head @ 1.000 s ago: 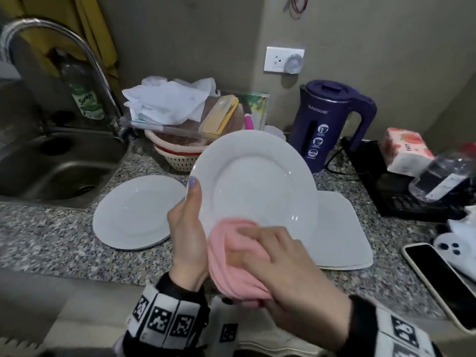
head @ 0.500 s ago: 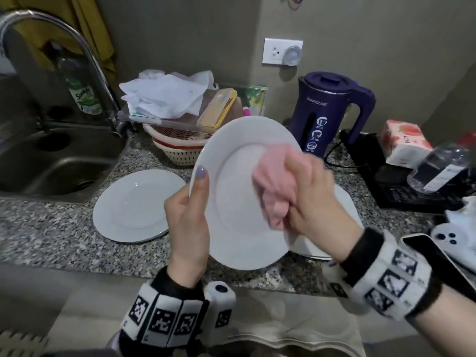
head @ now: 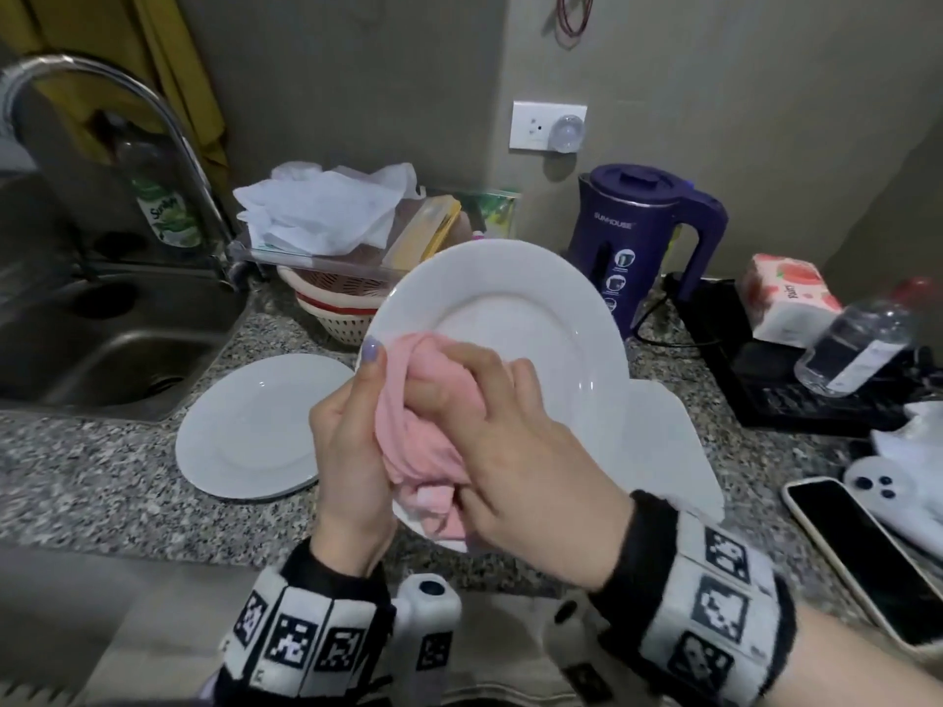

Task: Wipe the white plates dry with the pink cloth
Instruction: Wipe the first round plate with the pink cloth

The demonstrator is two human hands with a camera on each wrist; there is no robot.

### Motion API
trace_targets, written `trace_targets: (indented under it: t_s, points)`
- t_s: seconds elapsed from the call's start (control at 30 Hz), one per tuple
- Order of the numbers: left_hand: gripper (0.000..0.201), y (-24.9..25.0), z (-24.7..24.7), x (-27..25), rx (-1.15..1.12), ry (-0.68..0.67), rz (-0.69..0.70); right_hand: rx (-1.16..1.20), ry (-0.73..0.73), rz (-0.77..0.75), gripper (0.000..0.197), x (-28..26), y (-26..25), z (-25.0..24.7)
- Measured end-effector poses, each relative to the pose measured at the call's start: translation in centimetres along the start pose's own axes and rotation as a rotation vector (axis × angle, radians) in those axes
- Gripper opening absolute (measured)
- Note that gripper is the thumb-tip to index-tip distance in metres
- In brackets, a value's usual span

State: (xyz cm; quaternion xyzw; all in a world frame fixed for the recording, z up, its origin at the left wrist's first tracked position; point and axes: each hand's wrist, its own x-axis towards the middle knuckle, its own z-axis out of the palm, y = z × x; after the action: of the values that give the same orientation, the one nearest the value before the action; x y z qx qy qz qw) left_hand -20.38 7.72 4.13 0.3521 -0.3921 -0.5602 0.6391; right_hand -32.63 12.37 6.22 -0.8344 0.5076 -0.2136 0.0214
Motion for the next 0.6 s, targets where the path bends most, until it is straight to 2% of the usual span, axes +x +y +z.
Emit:
trace_targets:
  t_s: [0.03, 0.1, 0.2, 0.23, 0.27, 0.33, 0.37, 0.4, 0.47, 0.53, 0.6]
  points:
    - [0.038, -0.2, -0.3, 0.0, 0.000, -0.010, -0.007, -0.038, 0.012, -0.009, 0.063, 0.4, 0.3, 0.1]
    - [0.035, -0.2, -0.7, -0.5, -0.014, -0.012, 0.007, -0.163, 0.134, 0.084, 0.079, 1.4, 2.8, -1.1]
    - [0.034, 0.3, -0.8, -1.2, -0.073, -0.024, 0.022, -0.220, 0.358, 0.315, 0.075, 0.5, 7.7, -3.4]
    - [0.035, 0.4, -0.8, -1.2, -0.088, -0.026, 0.029, -0.088, 0.439, 0.365, 0.073, -0.3, 9.1, -3.4]
    - [0.037, 0.6, -0.7, -1.3, -0.105, -0.026, 0.034, 0.166, 0.505, 0.431, 0.073, -1.1, 10.0, -3.1]
    - [0.040, 0.9, -0.6, -1.1, -0.105, -0.045, 0.035, 0.873, 0.584, 0.552, 0.073, -2.3, 9.9, -2.1]
    - [0.042, 0.9, -0.6, -0.9, -0.085, -0.053, 0.034, 1.160, 0.600, 0.588, 0.070, -2.8, 9.6, -1.4]
    - [0.042, 0.9, -0.5, -0.7, -0.060, -0.062, 0.027, 1.329, 0.612, 0.609, 0.067, -3.3, 9.3, -0.8]
    - [0.047, 0.9, -0.5, -0.2, 0.029, -0.075, 0.036, 1.353, 0.644, 0.630, 0.063, -3.7, 8.8, -0.6]
    - [0.053, 0.7, -0.5, 0.1, 0.133, -0.099, 0.019, 1.233, 0.703, 0.602, 0.064, -3.8, 8.9, -1.1]
    - [0.050, 0.3, -0.6, 0.1, 0.193, -0.129, -0.018, 1.187, 0.697, 0.575, 0.068, -3.9, 9.5, -1.5]
